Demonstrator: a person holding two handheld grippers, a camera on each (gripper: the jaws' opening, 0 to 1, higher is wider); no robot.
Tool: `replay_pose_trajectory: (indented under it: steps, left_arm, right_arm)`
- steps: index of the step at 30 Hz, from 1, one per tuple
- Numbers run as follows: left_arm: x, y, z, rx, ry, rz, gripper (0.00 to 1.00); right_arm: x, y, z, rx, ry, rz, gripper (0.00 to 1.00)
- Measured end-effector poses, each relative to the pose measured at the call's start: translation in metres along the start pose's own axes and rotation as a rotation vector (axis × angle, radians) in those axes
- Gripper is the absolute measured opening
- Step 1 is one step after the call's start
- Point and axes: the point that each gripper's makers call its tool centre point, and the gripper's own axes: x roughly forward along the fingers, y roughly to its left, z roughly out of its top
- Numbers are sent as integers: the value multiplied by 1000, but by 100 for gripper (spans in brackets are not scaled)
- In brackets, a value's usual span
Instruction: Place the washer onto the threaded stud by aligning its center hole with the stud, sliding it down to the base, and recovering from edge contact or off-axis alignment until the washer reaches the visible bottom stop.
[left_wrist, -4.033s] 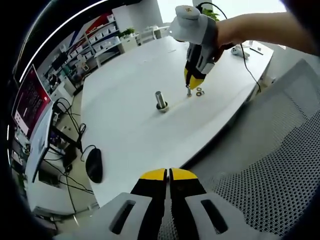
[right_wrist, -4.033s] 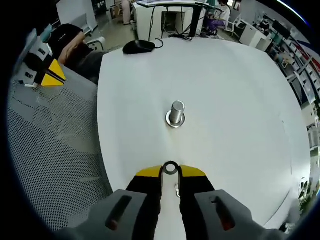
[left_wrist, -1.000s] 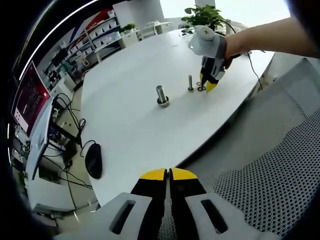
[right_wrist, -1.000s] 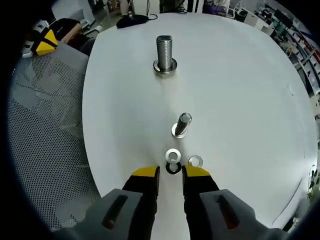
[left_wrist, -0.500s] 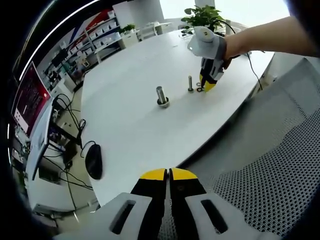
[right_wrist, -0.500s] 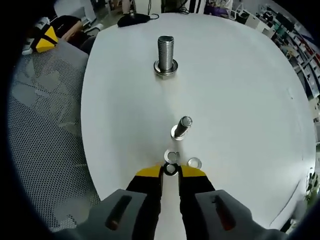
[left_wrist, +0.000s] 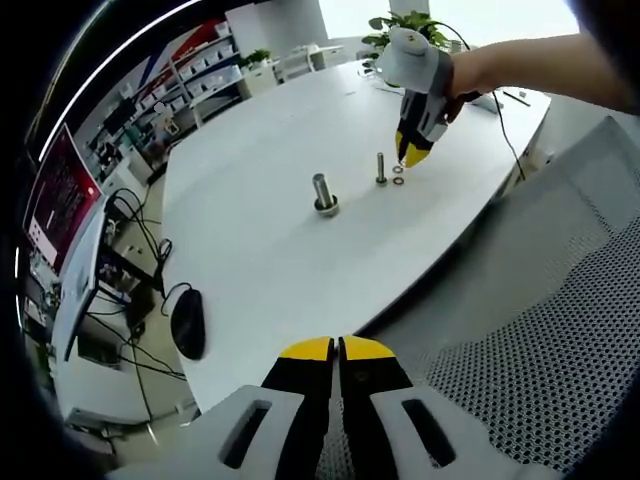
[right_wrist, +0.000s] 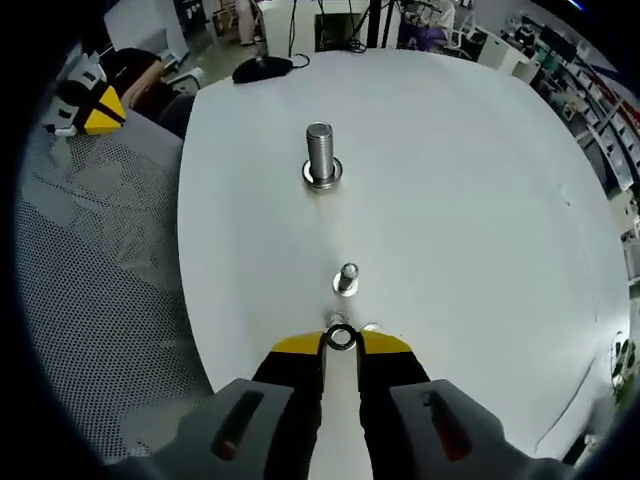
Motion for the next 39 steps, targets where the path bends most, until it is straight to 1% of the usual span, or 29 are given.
replay_pose_trajectory:
  steps: [9, 13, 19, 24, 30, 39]
  left_arm:
    - [-1, 0, 0, -4, -1, 2, 0]
    - [0, 1, 0, -4, -1, 2, 0]
    - [0, 1, 0, -3, 0, 2, 0]
    - [0, 0, -1, -4, 3, 2, 0]
    - [0, 0, -1, -4, 5, 1, 0]
    - [1, 0, -1, -4, 6, 1, 0]
  right_arm:
    - [-16, 4, 26, -43, -47, -23, 14]
    - [-18, 2, 34, -59, -61, -30, 14]
    - [-14, 5, 36, -74, -48, -35, 14]
    - [-5, 0, 37, -78, -35, -29, 14]
    - [-4, 0, 36, -91, -16, -26, 14]
    - [12, -3, 33, -111, 23, -12, 14]
